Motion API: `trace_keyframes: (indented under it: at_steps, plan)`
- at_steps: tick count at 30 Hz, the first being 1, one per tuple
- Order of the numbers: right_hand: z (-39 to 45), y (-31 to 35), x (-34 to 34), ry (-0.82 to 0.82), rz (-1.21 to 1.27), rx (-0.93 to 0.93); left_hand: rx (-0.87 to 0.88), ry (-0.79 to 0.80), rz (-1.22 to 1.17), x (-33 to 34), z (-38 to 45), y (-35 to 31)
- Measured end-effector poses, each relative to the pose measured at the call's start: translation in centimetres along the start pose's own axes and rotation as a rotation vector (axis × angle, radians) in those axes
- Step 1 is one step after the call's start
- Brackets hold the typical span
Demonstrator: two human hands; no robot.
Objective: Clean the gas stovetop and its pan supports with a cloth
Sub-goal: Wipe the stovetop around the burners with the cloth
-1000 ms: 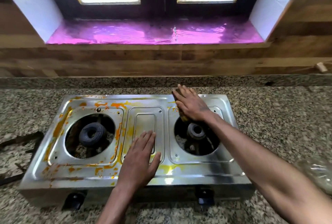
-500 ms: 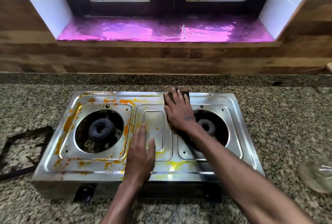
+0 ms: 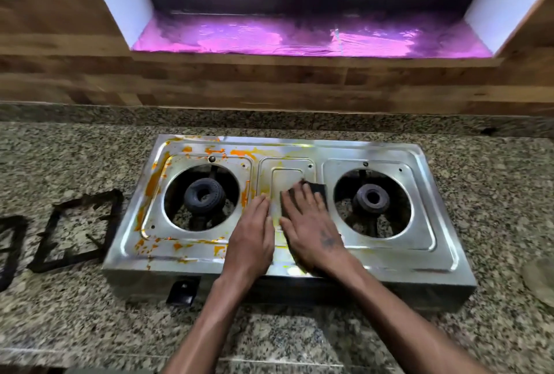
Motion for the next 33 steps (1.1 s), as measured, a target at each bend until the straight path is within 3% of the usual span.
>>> trace_keyframes:
  at_steps: [2, 4, 10, 15, 21, 26, 30, 33]
  plan:
    - [-2.1, 2.0, 1.2, 0.070, -0.007, -0.241, -0.001, 0.003, -0.040, -0.6, -0.3, 0.3]
    - [-3.5, 1.1, 1.5, 0.122, -0.011, -0.336, 0.019, 0.020, -0.035, -1.0, -0.9, 0.7]
    - [1.0, 1.7, 0.8, -0.057, -0.008, 0.080, 0.145, 0.098, 0.278, -1.8, -3.3, 1.4]
    - [0.1, 3.2, 1.3, 0.016, -0.008, -0.167, 0.155, 0.137, 0.300, -2.5, -4.7, 2.8]
    - [6.1, 2.3, 0.3, -0.136, -0.005, 0.229, 0.126, 0.126, 0.281, -4.4, -5.7, 4.7]
    - [4.8, 5.6, 1.4, -0.052, -0.009, -0.071, 0.109, 0.075, 0.181, -5.3, -5.7, 4.9]
    - [5.4, 5.9, 0.5, 0.006, 0.216, 0.035, 0.073, -0.027, 0.119, -6.8, -4.7, 4.8]
    - [4.7, 7.9, -1.1, 0.099, 0.662, -0.011, 0.143, -0.045, 0.106, -6.6, -2.8, 2.9]
Point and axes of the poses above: each hand's wrist, its own z-axis towards the middle knuckle, its own x-axis out of the palm, y = z × x, the point moved 5 cm from there along z, towards the middle knuckle, and after that the axes turned 14 degrees about x, right-handed, at the moved point
